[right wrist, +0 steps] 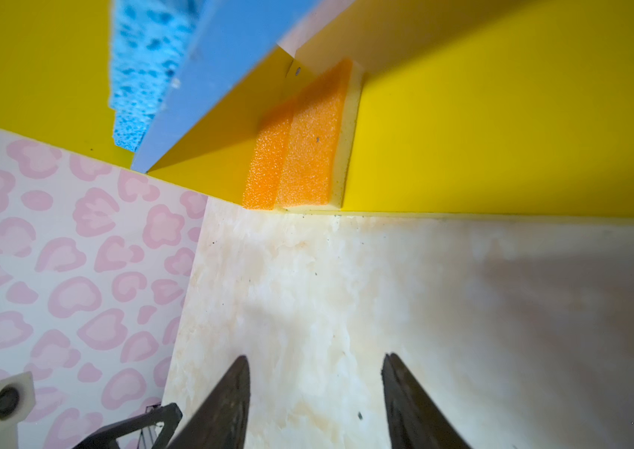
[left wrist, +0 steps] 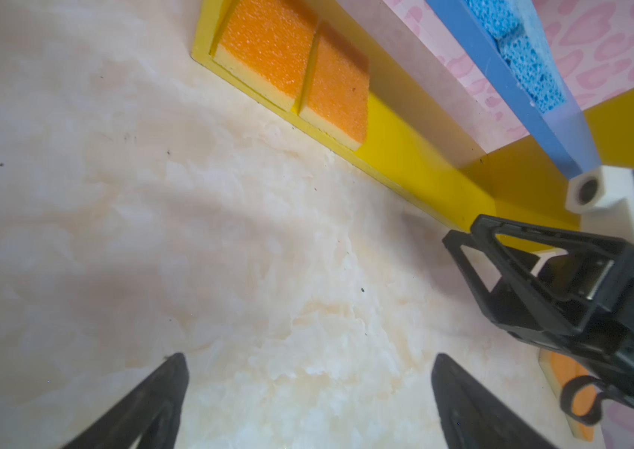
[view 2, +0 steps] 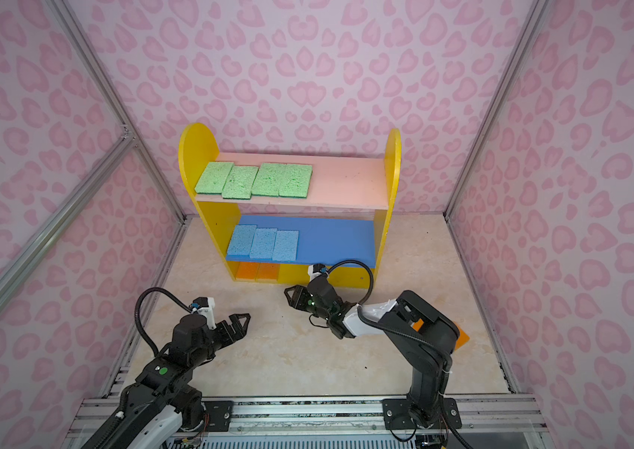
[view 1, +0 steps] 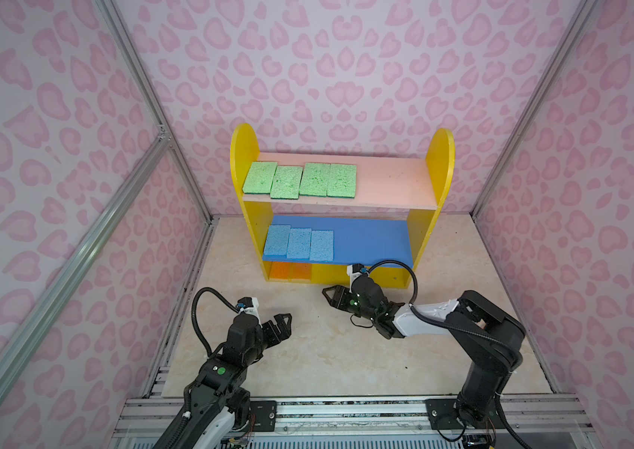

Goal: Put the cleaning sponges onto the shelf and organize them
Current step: 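Open the right gripper and withdraw it from the shelf, then move the right gripper to an orange sponge on the table and grasp it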

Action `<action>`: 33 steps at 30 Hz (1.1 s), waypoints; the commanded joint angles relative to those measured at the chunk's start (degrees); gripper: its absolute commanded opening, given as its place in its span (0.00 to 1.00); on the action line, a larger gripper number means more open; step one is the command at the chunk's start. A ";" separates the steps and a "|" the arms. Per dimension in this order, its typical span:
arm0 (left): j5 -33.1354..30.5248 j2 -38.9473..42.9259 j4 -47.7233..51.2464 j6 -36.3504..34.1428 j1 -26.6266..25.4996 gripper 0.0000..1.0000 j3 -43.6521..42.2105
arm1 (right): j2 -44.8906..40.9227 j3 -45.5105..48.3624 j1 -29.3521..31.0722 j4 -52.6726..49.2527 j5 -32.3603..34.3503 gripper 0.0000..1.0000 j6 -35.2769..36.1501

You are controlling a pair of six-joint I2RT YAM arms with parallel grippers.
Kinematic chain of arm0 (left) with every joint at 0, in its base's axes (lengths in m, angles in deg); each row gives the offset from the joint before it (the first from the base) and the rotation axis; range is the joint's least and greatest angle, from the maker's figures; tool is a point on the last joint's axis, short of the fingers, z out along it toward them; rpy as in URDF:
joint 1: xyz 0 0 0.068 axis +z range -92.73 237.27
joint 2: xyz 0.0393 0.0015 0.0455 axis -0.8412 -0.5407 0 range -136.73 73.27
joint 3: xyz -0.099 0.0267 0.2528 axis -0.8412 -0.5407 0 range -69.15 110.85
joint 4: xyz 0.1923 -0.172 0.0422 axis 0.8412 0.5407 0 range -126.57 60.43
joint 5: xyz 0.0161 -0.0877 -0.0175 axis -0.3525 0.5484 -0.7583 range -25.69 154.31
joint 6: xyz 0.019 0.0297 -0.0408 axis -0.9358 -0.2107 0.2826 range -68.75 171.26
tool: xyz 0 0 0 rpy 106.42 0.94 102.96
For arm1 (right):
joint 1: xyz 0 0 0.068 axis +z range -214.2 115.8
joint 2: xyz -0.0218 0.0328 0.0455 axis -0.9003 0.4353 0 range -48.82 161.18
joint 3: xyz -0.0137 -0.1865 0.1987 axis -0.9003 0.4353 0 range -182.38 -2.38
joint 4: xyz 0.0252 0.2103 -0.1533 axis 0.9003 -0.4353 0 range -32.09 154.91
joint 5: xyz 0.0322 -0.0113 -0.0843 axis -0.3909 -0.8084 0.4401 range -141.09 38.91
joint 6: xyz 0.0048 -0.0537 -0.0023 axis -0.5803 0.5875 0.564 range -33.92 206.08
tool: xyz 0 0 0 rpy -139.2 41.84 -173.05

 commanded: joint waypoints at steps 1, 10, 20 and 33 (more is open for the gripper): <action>-6.03 -2.18 -3.33 1.42 -4.60 0.98 1.78 | -5.41 2.38 -0.60 -10.77 2.97 0.56 6.12; -11.09 -14.68 -13.77 2.96 -14.58 0.98 4.51 | -19.92 6.51 -9.03 -34.43 0.39 0.57 11.32; -8.31 -24.60 -20.83 3.03 -15.77 0.97 7.50 | -33.97 11.97 -30.98 -52.72 2.26 0.59 11.39; -6.76 -28.32 -23.38 3.09 -15.90 0.97 6.91 | -37.70 16.76 -51.30 -52.00 1.49 0.57 17.75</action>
